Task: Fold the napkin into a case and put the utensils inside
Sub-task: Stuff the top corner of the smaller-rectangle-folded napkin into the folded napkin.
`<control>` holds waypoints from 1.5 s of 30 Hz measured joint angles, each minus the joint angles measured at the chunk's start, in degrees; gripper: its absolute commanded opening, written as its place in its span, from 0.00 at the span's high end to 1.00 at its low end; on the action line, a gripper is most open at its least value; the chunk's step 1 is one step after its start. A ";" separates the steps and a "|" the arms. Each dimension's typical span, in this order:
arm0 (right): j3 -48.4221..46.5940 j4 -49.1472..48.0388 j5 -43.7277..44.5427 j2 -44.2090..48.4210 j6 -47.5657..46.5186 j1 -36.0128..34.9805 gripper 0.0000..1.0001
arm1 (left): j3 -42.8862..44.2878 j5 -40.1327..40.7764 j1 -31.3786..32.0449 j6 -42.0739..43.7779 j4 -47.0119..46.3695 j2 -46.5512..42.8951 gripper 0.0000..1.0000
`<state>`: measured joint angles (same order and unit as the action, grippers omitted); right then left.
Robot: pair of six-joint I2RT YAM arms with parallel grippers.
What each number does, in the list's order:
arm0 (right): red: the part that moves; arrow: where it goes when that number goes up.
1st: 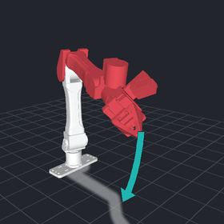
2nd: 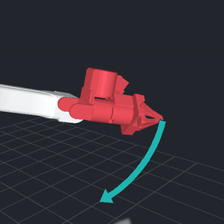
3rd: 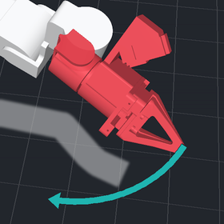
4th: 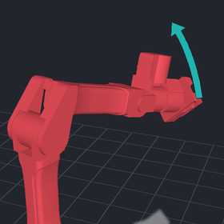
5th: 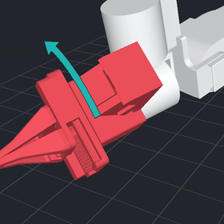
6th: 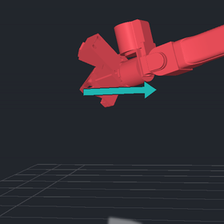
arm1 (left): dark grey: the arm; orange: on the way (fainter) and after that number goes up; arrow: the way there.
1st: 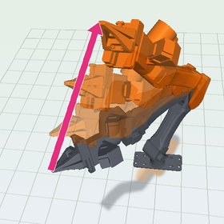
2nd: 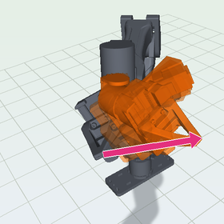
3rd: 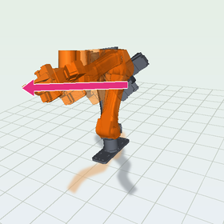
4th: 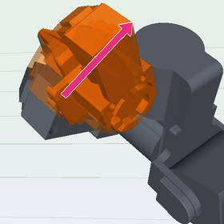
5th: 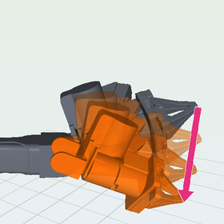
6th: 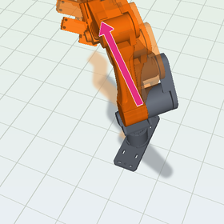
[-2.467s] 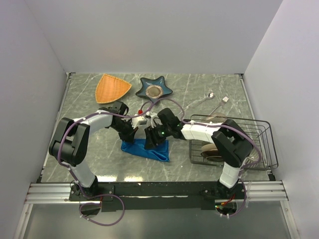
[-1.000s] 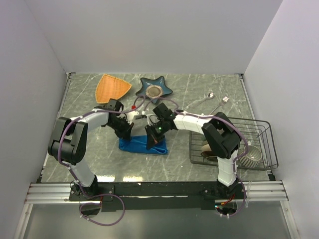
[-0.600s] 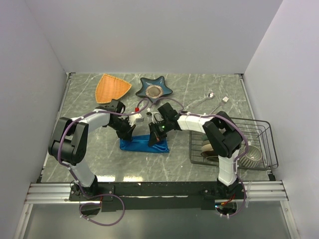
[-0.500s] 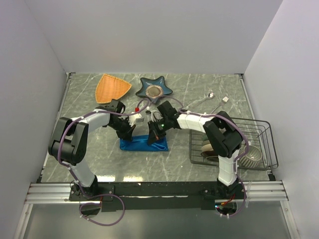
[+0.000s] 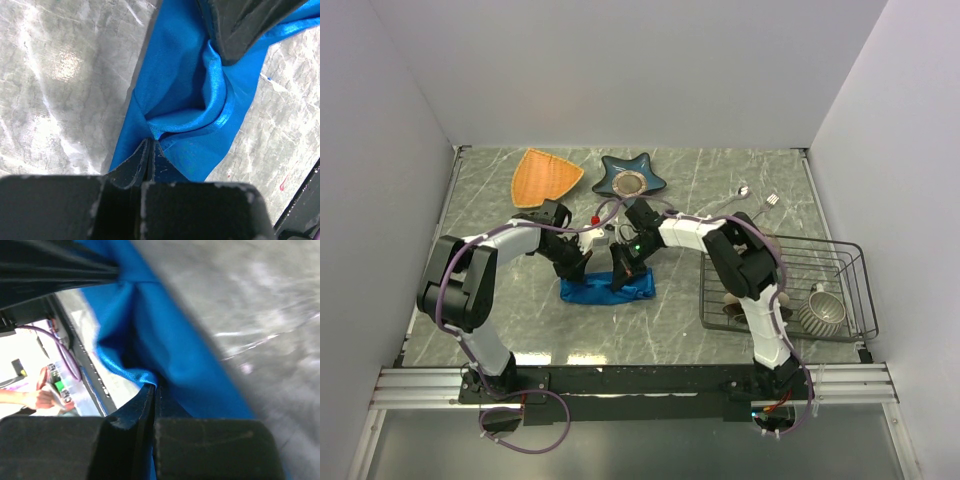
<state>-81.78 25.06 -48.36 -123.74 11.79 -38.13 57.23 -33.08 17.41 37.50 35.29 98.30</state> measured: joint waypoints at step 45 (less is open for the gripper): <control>-7.50 6.69 -9.79 -8.31 10.58 3.21 0.99 | -3.13 3.54 -0.33 0.96 -2.34 -4.26 0.99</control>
<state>-89.27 31.75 -58.15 -132.05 22.37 -34.92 54.11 -29.54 17.08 38.46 32.95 94.04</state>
